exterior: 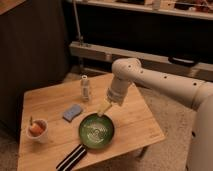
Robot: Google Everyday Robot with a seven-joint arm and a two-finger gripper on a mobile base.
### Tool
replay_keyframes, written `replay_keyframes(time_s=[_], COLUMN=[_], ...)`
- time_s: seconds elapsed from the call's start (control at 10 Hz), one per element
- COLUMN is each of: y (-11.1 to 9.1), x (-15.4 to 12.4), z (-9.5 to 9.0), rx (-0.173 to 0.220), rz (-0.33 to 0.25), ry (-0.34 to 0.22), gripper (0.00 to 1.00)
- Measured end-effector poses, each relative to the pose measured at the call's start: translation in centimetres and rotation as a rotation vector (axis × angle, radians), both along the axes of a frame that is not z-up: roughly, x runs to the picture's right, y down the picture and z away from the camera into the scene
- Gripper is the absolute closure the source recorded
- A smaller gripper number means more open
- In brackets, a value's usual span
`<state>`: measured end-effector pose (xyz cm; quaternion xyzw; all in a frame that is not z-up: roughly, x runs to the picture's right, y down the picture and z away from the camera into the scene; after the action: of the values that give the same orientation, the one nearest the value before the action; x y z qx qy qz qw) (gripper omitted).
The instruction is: Place the white sponge in the ceramic bowl
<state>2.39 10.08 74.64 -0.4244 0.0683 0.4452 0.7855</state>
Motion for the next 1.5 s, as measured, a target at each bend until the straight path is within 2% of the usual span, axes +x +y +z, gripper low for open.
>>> replay_keyframes(time_s=[0.8,0.9,1.1,1.2,1.3,1.4,1.5], y=[-0.1,-0.3,-1.5,-2.3,-2.7,-3.0,-3.5], x=[0.0,0.0,-0.8,-1.3,-1.5,-1.8,-2.3], z=[0.0,-0.1,-0.6,-0.9,-1.0,-1.0,-1.1], rx=[0.001,0.004,0.000,-0.011,-0.017,-0.020,-0.013], rz=[0.001,0.011,0.087,0.166,0.207,0.240,0.258], ry=[0.000,0.020,0.125,0.221,0.273,0.306,0.315], gripper=[0.20,0.20,0.20,0.20,0.20,0.20,0.20])
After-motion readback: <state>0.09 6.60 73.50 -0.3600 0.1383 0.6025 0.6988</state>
